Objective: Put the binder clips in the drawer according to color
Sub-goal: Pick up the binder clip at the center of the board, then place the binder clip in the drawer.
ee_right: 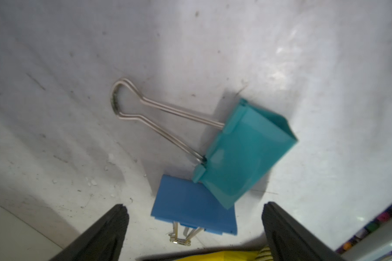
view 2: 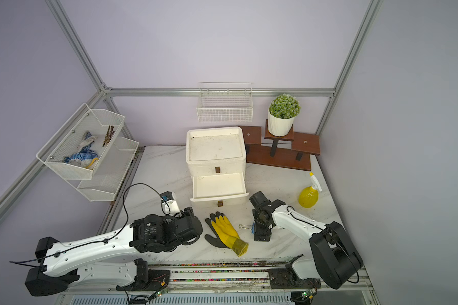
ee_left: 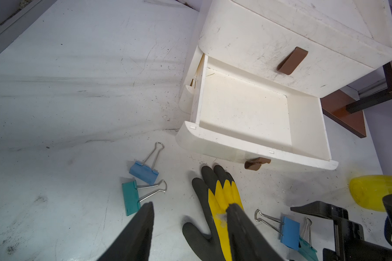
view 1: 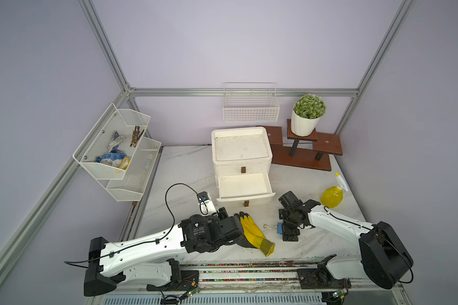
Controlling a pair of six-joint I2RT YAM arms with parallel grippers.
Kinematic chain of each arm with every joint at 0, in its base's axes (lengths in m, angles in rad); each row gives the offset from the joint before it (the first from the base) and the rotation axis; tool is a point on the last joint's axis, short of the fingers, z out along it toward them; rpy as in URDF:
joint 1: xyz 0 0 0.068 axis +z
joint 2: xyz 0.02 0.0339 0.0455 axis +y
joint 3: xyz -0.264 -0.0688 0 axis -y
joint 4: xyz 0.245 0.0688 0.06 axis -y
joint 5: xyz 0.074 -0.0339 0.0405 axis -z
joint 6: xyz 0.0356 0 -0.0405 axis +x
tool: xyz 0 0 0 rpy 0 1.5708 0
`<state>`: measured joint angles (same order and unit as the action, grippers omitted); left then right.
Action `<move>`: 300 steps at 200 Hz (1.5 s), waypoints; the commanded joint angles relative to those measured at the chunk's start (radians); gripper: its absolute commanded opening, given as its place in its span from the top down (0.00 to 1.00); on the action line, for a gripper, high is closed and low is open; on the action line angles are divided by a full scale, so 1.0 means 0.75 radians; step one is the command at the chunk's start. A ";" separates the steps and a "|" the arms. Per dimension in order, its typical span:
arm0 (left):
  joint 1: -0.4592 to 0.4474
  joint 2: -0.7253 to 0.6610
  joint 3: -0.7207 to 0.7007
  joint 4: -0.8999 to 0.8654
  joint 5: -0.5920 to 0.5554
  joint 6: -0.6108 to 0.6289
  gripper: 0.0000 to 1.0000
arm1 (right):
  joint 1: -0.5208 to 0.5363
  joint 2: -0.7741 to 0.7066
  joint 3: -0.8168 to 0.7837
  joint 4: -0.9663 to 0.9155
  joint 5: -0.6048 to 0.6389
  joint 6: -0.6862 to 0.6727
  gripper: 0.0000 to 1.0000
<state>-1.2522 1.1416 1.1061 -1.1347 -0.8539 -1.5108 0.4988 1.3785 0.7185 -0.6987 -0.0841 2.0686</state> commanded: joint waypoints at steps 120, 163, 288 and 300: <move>0.006 -0.022 0.054 -0.018 -0.089 0.004 0.50 | -0.042 0.095 -0.035 0.089 -0.042 0.038 0.51; 0.113 -0.077 -0.011 0.068 0.011 0.114 0.49 | -0.043 -0.036 0.078 -0.081 0.128 -0.059 0.68; 0.596 -0.378 -0.359 0.192 0.402 0.214 0.47 | 0.308 0.002 0.768 -0.152 0.726 -0.396 0.78; 0.612 -0.390 -0.389 0.210 0.430 0.198 0.47 | 0.320 0.049 0.781 -0.096 0.741 -0.409 0.78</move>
<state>-0.8185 0.8719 0.8463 -1.0164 -0.5900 -1.3571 0.7208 1.3418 1.2831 -0.8227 0.3946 1.8137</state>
